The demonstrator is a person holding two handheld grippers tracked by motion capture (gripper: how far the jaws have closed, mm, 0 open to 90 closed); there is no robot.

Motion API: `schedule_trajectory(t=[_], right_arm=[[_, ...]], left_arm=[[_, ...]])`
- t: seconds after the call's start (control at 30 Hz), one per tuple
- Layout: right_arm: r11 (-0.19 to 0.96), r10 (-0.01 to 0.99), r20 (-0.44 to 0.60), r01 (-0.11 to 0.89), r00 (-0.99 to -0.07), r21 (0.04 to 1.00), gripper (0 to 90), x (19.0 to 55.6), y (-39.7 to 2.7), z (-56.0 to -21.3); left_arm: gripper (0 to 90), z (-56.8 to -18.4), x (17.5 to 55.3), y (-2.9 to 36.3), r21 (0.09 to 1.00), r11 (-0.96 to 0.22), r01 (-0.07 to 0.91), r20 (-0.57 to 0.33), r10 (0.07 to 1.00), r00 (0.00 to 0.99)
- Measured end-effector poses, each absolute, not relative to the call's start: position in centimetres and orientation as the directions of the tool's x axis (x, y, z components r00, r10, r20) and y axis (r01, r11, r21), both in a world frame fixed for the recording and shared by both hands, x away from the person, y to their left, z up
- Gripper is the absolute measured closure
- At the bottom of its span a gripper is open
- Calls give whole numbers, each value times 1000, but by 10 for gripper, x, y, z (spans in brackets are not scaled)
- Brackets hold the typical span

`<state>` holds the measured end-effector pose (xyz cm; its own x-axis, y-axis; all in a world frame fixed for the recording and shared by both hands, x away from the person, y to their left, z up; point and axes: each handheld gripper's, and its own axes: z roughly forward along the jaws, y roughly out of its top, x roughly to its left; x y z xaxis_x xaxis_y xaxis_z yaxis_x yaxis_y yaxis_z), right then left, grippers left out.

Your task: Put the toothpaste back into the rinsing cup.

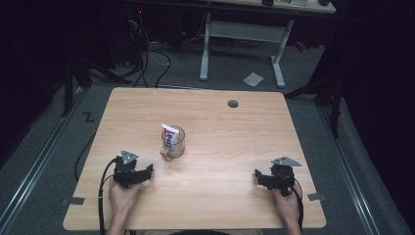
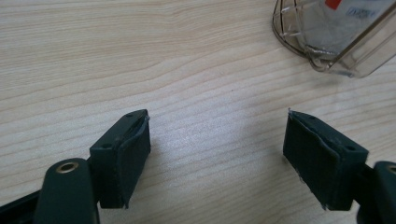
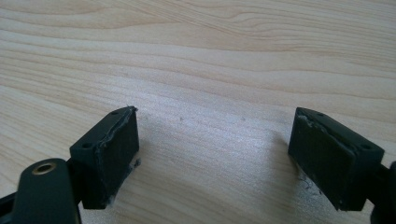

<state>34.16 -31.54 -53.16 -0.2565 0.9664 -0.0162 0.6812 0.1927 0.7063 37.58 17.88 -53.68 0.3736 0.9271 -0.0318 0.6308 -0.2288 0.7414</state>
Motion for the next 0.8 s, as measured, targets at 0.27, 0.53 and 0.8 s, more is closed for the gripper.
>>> schedule_trajectory(t=[0.27,0.53,0.8], right_arm=[[193,966,-16,681,-257,706,159,342,-315,-532],[192,967,-16,681,-256,707,159,342,-315,-532],[196,966,-18,679,-260,707,160,342,-316,-532]], left_arm=[[233,-537,376,177,737,-240,632,-13,930,368],[233,-537,376,177,737,-239,632,-13,930,367],[233,-537,376,177,738,-237,632,-15,930,367]])
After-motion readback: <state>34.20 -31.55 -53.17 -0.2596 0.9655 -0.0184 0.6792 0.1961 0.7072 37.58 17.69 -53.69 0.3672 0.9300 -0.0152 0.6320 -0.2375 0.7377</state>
